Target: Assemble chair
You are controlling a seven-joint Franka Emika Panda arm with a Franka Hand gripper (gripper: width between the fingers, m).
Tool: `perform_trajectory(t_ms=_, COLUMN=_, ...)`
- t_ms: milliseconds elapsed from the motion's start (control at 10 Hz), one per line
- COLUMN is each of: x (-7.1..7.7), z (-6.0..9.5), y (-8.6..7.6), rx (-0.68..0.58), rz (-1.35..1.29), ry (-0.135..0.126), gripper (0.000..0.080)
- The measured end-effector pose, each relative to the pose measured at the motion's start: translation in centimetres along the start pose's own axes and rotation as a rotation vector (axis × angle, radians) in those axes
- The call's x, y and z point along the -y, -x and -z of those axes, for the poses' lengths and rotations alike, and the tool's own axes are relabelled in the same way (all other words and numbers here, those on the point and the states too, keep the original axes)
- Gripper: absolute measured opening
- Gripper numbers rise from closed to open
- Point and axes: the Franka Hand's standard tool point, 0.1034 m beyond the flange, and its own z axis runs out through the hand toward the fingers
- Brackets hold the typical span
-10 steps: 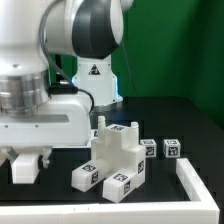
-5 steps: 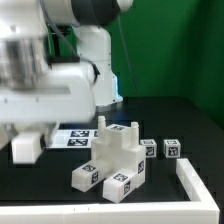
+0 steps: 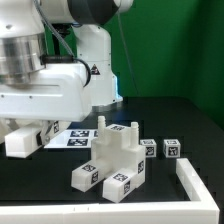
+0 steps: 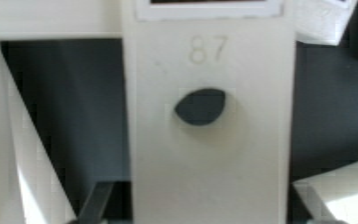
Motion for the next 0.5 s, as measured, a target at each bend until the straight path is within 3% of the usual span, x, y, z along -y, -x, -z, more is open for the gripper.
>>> perform_trajectory(t_ms=200, x=0.9, z=1.5, y=0.6, rx=-0.01, rz=-0.098, ry=-0.017, gripper=0.0284)
perform_trajectory(t_ms=400, x=2.2, z=4.0, y=1.6, rx=-0.019, rz=-0.107, ry=-0.047, gripper=0.0284)
perform_trajectory(t_ms=500, x=3.0, z=4.0, y=1.9, rx=-0.014, rz=-0.15, ry=-0.048, gripper=0.0284)
